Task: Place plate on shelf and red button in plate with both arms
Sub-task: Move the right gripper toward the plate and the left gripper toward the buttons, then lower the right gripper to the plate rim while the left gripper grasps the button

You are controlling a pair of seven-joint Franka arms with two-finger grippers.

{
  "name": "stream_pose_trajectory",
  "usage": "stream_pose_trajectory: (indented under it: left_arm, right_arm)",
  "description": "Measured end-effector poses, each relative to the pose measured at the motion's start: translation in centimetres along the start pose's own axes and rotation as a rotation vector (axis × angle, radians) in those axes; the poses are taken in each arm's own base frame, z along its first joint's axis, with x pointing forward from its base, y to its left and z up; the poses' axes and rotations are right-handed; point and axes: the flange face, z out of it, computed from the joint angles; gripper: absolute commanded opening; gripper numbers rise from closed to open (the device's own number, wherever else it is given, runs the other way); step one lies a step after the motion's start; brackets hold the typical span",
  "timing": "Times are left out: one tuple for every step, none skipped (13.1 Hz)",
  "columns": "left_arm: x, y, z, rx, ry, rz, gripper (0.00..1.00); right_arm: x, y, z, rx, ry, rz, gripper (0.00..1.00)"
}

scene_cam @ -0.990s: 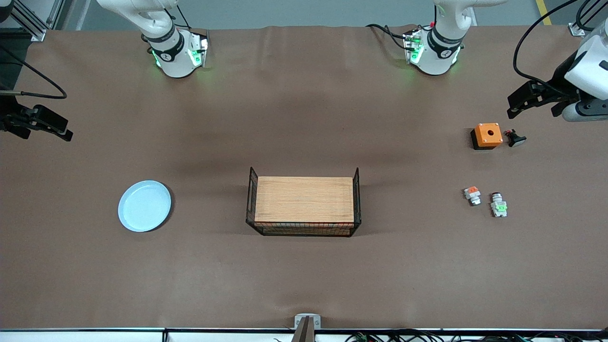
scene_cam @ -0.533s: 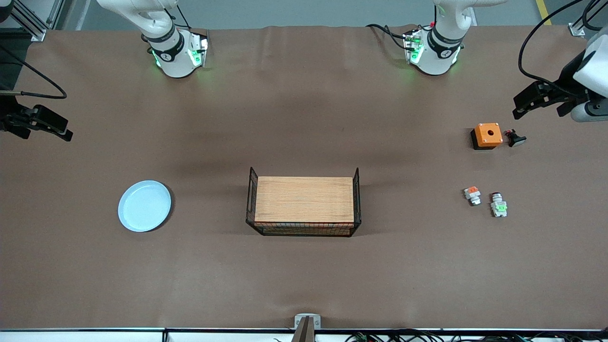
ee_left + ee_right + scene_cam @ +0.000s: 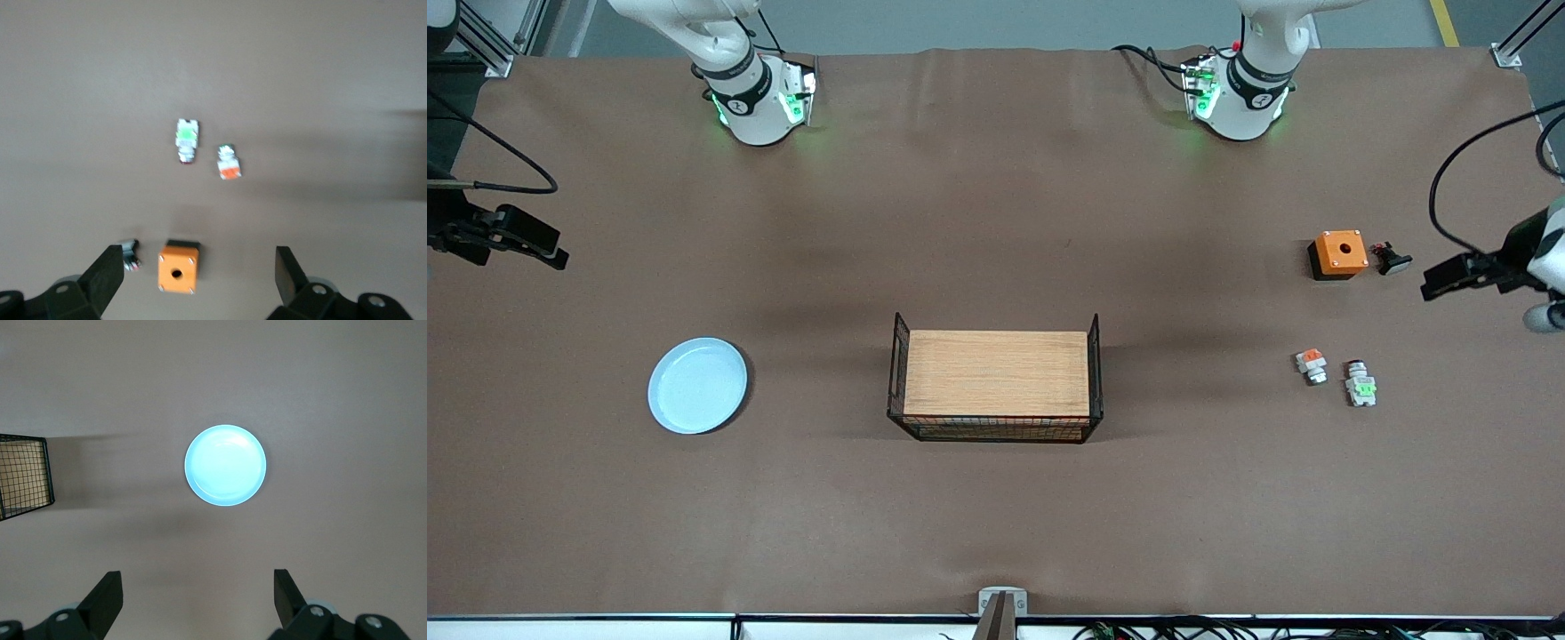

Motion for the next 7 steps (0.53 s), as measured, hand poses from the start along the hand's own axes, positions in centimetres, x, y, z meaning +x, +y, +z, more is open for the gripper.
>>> stream_pose_trajectory:
  left_arm:
    - [0.3, 0.2, 1.5, 0.008, 0.012, 0.008, 1.0]
    - [0.4, 0.3, 2.9, 0.01, 0.017, 0.013, 1.0]
    - [0.5, 0.2, 4.0, 0.011, 0.013, 0.012, 1.0]
    - [0.5, -0.2, 5.2, 0.011, 0.008, 0.007, 1.0]
    - [0.7, -0.8, 6.3, 0.01, 0.008, -0.002, 1.0]
    - [0.8, -1.4, 7.7, 0.008, 0.014, -0.011, 1.0]
    - [1.0, -2.0, 9.7, 0.004, 0.022, -0.019, 1.0]
  right_arm:
    - [0.2, -0.1, 0.4, -0.001, -0.007, -0.002, 1.0]
    - [0.5, -0.2, 1.0, -0.002, -0.016, -0.003, 1.0]
    - [0.8, -0.2, 1.8, -0.004, -0.032, -0.002, 1.0]
    - [1.2, 0.0, 2.9, -0.007, -0.06, 0.001, 1.0]
    - [1.6, 0.3, 4.3, -0.013, -0.095, 0.008, 1.0]
    - [2.2, 0.9, 6.1, -0.022, -0.131, 0.017, 1.0]
    - [2.9, 1.9, 8.4, -0.032, -0.169, 0.029, 1.0]
